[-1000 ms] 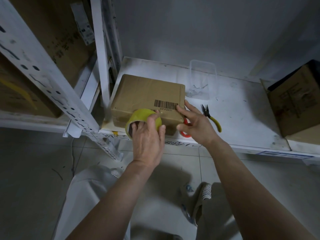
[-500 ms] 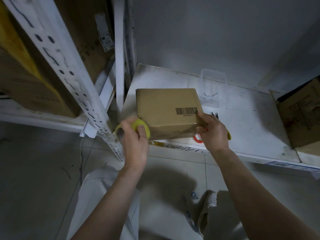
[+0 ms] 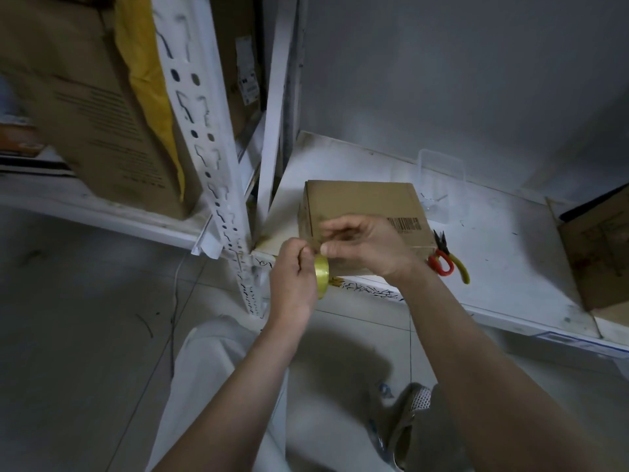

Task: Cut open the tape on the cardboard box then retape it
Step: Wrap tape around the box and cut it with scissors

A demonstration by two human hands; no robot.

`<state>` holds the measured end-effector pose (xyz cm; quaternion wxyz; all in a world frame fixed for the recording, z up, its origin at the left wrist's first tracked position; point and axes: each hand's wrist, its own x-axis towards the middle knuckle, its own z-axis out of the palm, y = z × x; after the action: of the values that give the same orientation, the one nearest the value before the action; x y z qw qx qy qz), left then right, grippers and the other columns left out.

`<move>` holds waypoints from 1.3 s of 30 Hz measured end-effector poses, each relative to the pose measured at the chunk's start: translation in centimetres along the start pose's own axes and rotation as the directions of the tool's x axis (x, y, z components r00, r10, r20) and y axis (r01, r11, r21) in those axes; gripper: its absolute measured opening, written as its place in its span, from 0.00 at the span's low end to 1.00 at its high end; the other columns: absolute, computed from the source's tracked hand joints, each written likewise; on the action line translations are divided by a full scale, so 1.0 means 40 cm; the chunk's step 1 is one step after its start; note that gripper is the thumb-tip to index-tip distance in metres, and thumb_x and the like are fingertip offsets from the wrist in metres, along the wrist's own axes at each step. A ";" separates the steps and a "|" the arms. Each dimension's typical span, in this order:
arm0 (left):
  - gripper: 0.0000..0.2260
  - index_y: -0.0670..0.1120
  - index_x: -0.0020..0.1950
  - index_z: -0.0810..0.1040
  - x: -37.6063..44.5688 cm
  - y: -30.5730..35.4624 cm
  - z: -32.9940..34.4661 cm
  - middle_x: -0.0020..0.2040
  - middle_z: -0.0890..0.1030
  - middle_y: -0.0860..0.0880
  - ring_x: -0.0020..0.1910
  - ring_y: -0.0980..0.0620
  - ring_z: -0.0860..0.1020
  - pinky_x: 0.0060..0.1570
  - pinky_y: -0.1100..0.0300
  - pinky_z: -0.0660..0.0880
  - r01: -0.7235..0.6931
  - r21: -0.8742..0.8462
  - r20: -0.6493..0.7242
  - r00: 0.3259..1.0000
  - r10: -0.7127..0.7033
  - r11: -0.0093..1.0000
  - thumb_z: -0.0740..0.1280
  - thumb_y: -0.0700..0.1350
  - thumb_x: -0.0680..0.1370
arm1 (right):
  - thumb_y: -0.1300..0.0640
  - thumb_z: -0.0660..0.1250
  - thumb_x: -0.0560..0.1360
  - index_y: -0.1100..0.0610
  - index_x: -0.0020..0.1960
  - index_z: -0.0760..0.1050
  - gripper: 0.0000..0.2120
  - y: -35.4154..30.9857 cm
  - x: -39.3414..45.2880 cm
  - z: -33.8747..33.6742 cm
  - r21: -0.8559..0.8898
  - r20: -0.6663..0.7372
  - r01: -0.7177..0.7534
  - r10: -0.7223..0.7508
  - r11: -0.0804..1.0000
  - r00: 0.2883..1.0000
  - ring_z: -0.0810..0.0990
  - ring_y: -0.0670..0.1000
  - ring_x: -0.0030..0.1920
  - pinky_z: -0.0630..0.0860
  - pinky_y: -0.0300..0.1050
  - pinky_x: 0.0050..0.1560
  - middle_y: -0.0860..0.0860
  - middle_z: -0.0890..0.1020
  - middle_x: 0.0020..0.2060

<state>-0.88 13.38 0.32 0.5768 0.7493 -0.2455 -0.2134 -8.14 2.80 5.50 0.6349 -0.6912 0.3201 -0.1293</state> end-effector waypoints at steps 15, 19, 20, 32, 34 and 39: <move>0.23 0.48 0.66 0.72 -0.075 0.097 -0.053 0.43 0.78 0.49 0.41 0.50 0.78 0.43 0.56 0.76 0.367 -0.236 0.211 0.923 -0.321 0.900 0.71 0.36 0.73 | 0.70 0.72 0.68 0.59 0.34 0.77 0.09 0.045 -0.023 0.032 -0.028 -0.160 0.094 -0.098 0.995 0.982 0.79 0.55 0.40 0.78 0.52 0.45 0.64 0.81 0.40; 0.30 0.47 0.63 0.67 -0.055 0.088 -0.057 0.41 0.78 0.46 0.44 0.45 0.78 0.50 0.47 0.76 0.504 -0.373 0.172 0.863 -0.475 0.779 0.76 0.38 0.65 | 0.70 0.70 0.70 0.59 0.35 0.75 0.09 0.046 -0.033 0.008 0.008 -0.191 0.073 -0.071 0.997 0.979 0.78 0.52 0.39 0.77 0.45 0.43 0.61 0.80 0.39; 0.25 0.46 0.54 0.70 -0.058 0.089 -0.048 0.40 0.77 0.47 0.42 0.46 0.77 0.47 0.48 0.75 0.509 -0.349 0.159 0.860 -0.485 0.787 0.76 0.42 0.60 | 0.69 0.70 0.70 0.59 0.35 0.74 0.10 0.045 -0.034 0.003 -0.007 -0.194 0.069 -0.069 0.998 0.979 0.77 0.51 0.38 0.76 0.42 0.41 0.60 0.79 0.37; 0.04 0.44 0.47 0.77 -0.079 0.073 0.019 0.41 0.83 0.39 0.30 0.49 0.82 0.29 0.60 0.76 0.466 -0.190 0.269 0.871 -0.411 0.864 0.65 0.43 0.77 | 0.64 0.73 0.69 0.55 0.33 0.75 0.10 0.029 -0.002 -0.007 -0.449 -0.232 0.098 -0.222 0.888 0.947 0.78 0.48 0.39 0.75 0.34 0.44 0.49 0.79 0.35; 0.04 0.43 0.48 0.75 -0.070 0.072 0.013 0.37 0.82 0.40 0.23 0.54 0.79 0.23 0.66 0.71 0.545 -0.182 0.266 0.829 -0.492 0.818 0.63 0.43 0.78 | 0.63 0.74 0.68 0.55 0.34 0.76 0.09 0.010 0.010 -0.007 -0.511 -0.193 0.115 -0.244 0.852 0.950 0.76 0.43 0.37 0.70 0.28 0.40 0.44 0.77 0.34; 0.11 0.42 0.61 0.73 -0.071 0.071 0.017 0.35 0.84 0.46 0.31 0.49 0.82 0.34 0.59 0.76 0.617 -0.375 0.482 0.767 -0.424 0.692 0.61 0.45 0.81 | 0.60 0.74 0.69 0.54 0.36 0.76 0.07 0.029 0.055 -0.019 -0.603 -0.193 0.021 -0.171 0.797 0.966 0.75 0.46 0.41 0.70 0.37 0.43 0.46 0.76 0.38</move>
<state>-3.89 14.00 3.00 0.6131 0.5541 -0.0534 -0.5606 -7.23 0.89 4.01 0.3348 -0.8504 0.3823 -0.1362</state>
